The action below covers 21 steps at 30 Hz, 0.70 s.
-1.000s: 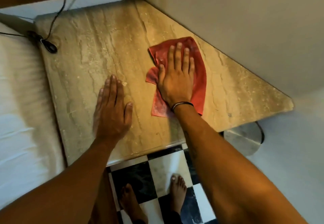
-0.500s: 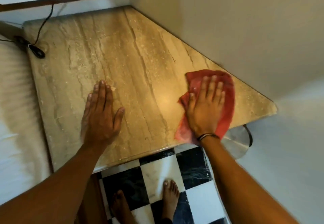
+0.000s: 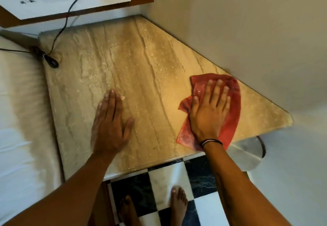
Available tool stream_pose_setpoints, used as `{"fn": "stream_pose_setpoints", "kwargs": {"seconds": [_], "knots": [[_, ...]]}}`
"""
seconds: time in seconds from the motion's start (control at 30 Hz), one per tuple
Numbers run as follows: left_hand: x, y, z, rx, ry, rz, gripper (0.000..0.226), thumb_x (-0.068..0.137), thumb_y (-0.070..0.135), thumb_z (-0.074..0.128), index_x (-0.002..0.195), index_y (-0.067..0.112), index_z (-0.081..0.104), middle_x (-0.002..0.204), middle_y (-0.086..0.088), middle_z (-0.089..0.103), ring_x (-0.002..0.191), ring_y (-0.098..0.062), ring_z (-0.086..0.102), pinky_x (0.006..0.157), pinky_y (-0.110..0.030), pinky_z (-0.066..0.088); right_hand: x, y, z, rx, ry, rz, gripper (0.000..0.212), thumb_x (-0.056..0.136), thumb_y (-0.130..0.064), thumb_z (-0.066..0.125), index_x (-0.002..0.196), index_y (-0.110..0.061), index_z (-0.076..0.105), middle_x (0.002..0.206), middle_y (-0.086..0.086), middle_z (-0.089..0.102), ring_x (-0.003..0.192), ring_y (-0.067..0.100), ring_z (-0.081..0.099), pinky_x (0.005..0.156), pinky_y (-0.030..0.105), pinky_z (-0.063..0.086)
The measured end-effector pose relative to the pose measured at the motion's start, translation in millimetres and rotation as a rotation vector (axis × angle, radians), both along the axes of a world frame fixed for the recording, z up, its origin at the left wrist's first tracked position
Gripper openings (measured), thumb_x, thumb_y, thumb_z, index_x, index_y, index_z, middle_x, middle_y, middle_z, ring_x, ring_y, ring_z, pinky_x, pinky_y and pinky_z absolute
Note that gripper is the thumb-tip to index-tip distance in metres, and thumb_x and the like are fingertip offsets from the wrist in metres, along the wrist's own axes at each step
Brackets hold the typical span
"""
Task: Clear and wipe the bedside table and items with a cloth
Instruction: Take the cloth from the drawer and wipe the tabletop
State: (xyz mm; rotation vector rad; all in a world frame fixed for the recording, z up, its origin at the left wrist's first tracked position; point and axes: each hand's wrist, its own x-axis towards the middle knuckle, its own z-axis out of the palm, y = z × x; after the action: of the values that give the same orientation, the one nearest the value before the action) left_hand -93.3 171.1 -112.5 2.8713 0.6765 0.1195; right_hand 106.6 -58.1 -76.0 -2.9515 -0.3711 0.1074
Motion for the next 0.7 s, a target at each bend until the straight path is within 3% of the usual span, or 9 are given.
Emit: {"fn": "stream_pose_setpoints", "kwargs": {"seconds": [0.13,0.2,0.3,0.43,0.5,0.6,0.7], "knots": [[1.8,-2.7,4.7,-0.012,0.054,0.005,0.089,0.112,0.065,0.028,0.176,0.004,0.015,0.187,-0.017,0.009,0.174,-0.034,0.007,0.142,-0.051,0.011,0.0,-44.1,-8.6,-0.064,-0.011,0.656,0.067,0.115,-0.052,0.025,0.174,-0.021,0.014,0.183,0.008,0.008,0.17,0.031,0.005,0.136,0.057,0.015],[2.7,-4.5,5.8,0.003,0.05,0.014,0.089,0.112,0.066,0.027,0.176,0.004,0.015,0.187,-0.018,0.008,0.174,-0.034,0.007,0.142,-0.052,0.013,20.9,-89.1,-7.0,-0.095,-0.013,0.746,0.068,0.114,-0.055,0.023,0.174,-0.025,0.014,0.183,0.005,0.007,0.17,0.028,0.006,0.134,0.059,0.019],[4.2,-5.4,4.6,0.014,0.05,0.007,0.091,0.113,0.066,0.027,0.175,0.001,0.017,0.186,-0.021,0.011,0.173,-0.037,0.011,0.141,-0.055,0.017,41.2,-104.4,-2.2,-0.121,0.0,0.511,0.068,0.112,-0.056,0.019,0.173,-0.027,0.014,0.183,0.003,0.006,0.17,0.027,0.006,0.134,0.058,0.017],[3.0,-6.5,4.3,0.06,0.08,0.003,0.091,0.113,0.066,0.026,0.176,0.002,0.013,0.186,-0.019,0.007,0.174,-0.034,0.007,0.141,-0.055,0.017,26.4,-10.3,1.5,-0.029,-0.039,0.025,0.07,0.111,-0.055,0.024,0.173,-0.022,0.017,0.181,0.013,0.012,0.168,0.037,0.011,0.135,0.059,0.013],[3.1,-4.0,4.2,0.08,0.085,-0.003,0.091,0.113,0.067,0.025,0.176,0.003,0.012,0.187,-0.019,0.006,0.175,-0.033,0.006,0.141,-0.052,0.015,15.5,43.0,-0.8,0.014,-0.02,-0.064,0.073,0.11,-0.056,0.027,0.172,-0.018,0.018,0.18,0.017,0.014,0.167,0.041,0.012,0.134,0.062,0.013],[1.8,-5.5,5.4,0.071,0.089,0.01,0.09,0.113,0.065,0.028,0.176,0.003,0.014,0.186,-0.019,0.008,0.174,-0.033,0.007,0.142,-0.051,0.014,-22.7,65.7,-8.5,0.014,-0.016,0.301,0.069,0.112,-0.052,0.03,0.173,-0.02,0.018,0.181,0.013,0.012,0.169,0.038,0.008,0.135,0.059,0.013],[3.4,-6.0,6.9,0.06,0.092,0.019,0.09,0.113,0.065,0.029,0.175,0.002,0.016,0.186,-0.019,0.009,0.174,-0.034,0.009,0.14,-0.054,0.019,-31.8,7.3,-14.3,0.002,-0.017,0.776,0.068,0.114,-0.052,0.031,0.173,-0.023,0.015,0.183,0.007,0.008,0.17,0.031,0.006,0.135,0.056,0.017]]}}
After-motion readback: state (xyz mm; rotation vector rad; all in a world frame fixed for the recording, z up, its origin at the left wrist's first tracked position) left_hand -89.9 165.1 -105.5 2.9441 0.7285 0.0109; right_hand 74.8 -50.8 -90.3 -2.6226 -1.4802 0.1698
